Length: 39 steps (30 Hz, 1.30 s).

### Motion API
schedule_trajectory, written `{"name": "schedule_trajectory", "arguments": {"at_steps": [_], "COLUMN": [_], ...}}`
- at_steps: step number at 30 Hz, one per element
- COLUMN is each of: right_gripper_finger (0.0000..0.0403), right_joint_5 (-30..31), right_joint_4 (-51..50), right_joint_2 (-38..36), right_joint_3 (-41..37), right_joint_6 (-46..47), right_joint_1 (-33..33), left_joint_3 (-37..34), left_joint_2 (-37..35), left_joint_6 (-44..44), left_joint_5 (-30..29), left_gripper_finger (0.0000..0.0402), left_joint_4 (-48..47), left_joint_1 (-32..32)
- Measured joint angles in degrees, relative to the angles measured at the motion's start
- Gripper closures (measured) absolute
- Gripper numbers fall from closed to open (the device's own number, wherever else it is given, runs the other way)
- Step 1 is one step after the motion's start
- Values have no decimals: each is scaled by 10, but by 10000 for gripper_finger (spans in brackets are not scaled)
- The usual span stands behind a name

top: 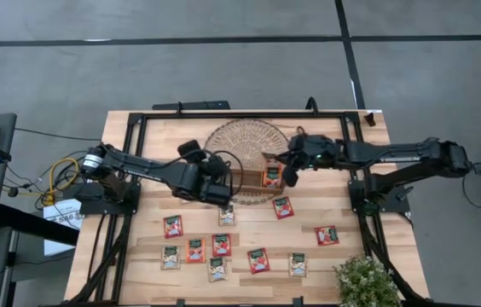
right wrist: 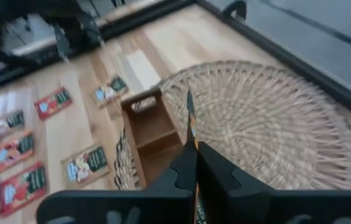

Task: Pick & Place Tea
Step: Put the orange tea bag into the right section of the wooden organizer

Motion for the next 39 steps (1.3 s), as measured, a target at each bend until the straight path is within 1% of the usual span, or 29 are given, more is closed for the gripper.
{"name": "schedule_trajectory", "arguments": {"at_steps": [3,5,7,9,11,13,16,18,20,22,26,29,35,39], "right_gripper_finger": [403,403,403,403,403,403,403,403,403,403,403,403,403,403], "right_joint_5": [1,5,11,13,15,30,59,61,61,65,72,72,74,101], "right_joint_4": [-1,1,11,46,118,182,218,254,292,315,326,324,319,320], "right_joint_2": [-50,-88,-116,-131,-135,-131,-110,-92,-73,-50,-17,4,16,16], "right_joint_3": [-25,-50,-76,-110,-143,-169,-196,-206,-219,-228,-228,-228,-228,-234], "right_joint_6": [3,9,26,37,38,41,54,60,64,73,78,78,78,79], "right_joint_1": [-4,-3,1,12,26,39,54,62,70,76,81,80,80,80], "left_joint_3": [-36,-72,-115,-161,-212,-265,-341,-389,-434,-470,-514,-530,-570,-589], "left_joint_2": [-30,-55,-86,-129,-174,-216,-277,-309,-336,-358,-389,-407,-439,-458], "left_joint_6": [-46,-74,-89,-88,-71,-29,39,76,90,95,95,95,80,66], "left_joint_5": [-46,-63,-65,-59,-39,-7,56,92,120,138,155,157,155,153], "left_gripper_finger": [225,225,225,225,225,225,225,225,225,225,225,225,225,225], "left_joint_4": [8,22,56,116,199,303,464,562,634,687,729,730,736,740], "left_joint_1": [-1,-4,-8,-8,-8,-7,-7,-4,4,15,30,34,34,34]}}
